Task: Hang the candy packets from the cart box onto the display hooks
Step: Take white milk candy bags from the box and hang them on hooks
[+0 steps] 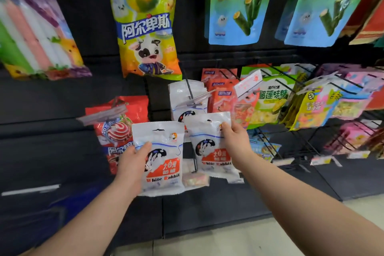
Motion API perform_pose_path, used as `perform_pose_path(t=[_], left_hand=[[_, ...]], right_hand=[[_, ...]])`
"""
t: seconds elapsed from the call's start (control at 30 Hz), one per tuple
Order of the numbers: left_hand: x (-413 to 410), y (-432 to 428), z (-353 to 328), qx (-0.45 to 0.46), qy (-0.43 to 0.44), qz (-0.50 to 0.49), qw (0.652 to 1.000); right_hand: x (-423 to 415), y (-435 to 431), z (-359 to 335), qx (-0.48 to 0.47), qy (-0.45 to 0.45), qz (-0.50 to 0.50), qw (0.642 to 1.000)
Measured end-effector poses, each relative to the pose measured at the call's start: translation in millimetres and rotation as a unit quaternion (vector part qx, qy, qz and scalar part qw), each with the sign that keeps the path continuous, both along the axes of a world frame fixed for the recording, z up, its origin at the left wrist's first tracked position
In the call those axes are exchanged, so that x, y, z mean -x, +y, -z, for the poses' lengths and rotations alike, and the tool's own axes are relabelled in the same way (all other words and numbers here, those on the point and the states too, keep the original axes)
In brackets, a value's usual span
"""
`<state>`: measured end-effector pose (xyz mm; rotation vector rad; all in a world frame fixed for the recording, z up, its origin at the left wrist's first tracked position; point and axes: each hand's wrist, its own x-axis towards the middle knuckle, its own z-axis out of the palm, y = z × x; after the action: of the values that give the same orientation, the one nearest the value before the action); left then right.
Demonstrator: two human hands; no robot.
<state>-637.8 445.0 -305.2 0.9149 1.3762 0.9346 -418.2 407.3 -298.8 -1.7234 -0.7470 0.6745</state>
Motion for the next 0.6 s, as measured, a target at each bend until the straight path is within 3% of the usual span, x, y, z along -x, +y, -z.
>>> perform_pose_path(t=[0.3, 0.6], left_hand=[[-8.4, 14.6, 16.3, -0.005, -0.017, -0.043, 0.999], [-11.9, 24.4, 20.9, 0.004, -0.009, -0.049, 0.999]], right_hand=[[1.7, 47.2, 10.4, -0.021, 0.04, -0.065, 0.997], [6.0, 67.3, 12.5, -0.018, 0.074, -0.046, 0.996]])
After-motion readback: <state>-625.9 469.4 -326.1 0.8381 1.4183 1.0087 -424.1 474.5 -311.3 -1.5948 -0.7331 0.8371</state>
